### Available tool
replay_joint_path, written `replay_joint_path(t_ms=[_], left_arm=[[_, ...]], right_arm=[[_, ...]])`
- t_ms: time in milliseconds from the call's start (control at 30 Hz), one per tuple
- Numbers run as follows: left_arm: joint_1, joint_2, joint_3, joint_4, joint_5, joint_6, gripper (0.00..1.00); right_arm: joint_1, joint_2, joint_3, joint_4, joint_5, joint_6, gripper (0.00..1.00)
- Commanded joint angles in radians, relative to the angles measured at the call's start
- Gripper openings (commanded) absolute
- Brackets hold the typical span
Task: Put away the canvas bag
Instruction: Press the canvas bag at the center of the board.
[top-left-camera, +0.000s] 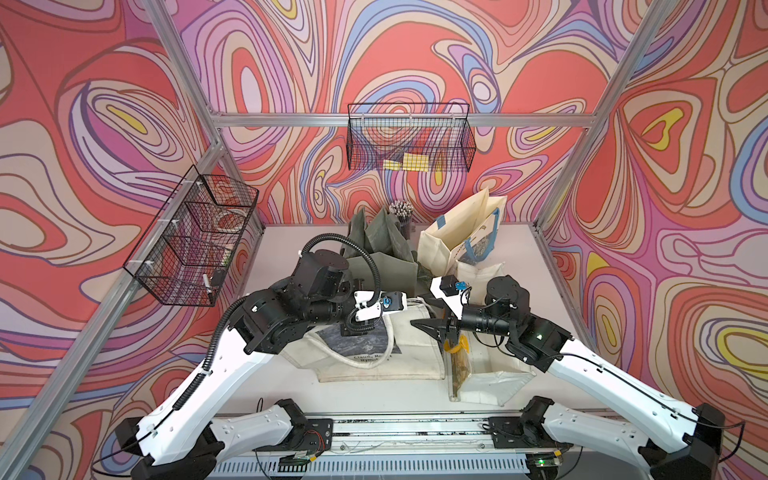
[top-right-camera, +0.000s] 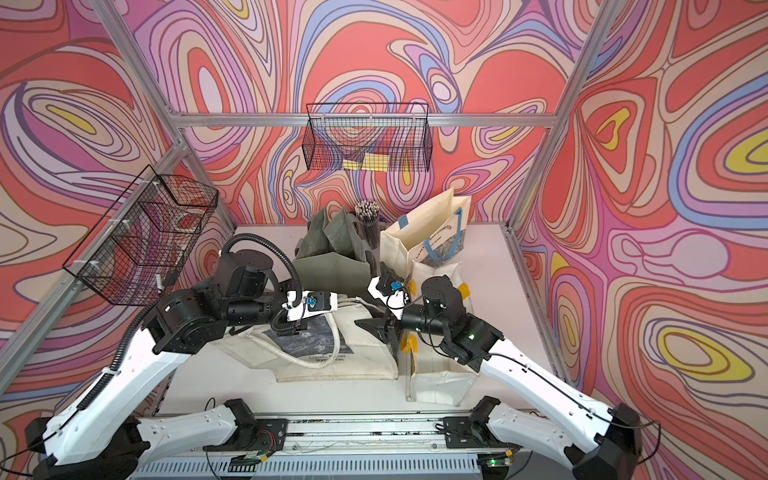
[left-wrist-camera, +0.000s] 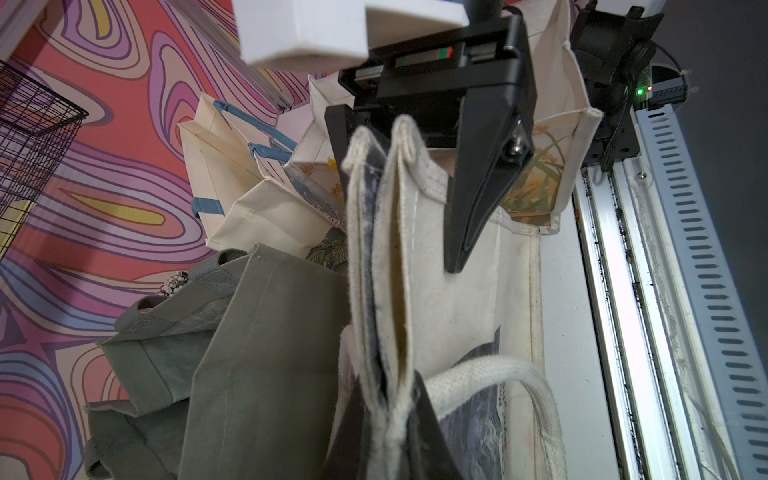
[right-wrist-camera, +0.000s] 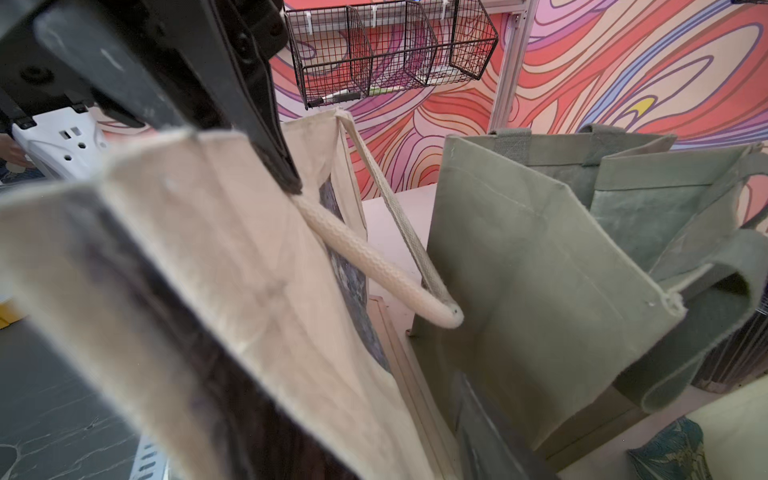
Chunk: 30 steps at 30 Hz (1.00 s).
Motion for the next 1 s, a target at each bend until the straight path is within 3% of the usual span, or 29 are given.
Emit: replay_joint_path(t_ms=[0, 233, 700, 967], left_arm=[[0.037, -0.026, 0.05, 0.006, 0.058, 0.069, 0.0], [0.115, -0.038, 0.085, 0.025, 0.101, 0.074, 0.0], [0.218, -0.059, 0.088, 0.128, 0.111, 0.013, 0.0], [0.259, -0.058, 0.083, 0.186, 0.079, -0.027, 0.0]], right_arm=[[0.001, 0.006, -0.025, 0.025, -0.034, 0.028, 0.67], [0.001, 0.017, -0.064, 0.063, -0.07, 0.077, 0.61], [0.0, 0.137, -0.056, 0.128, -0.095, 0.091, 0.65], [0.001, 0.156, -0.061, 0.135, -0.076, 0.094, 0.35]])
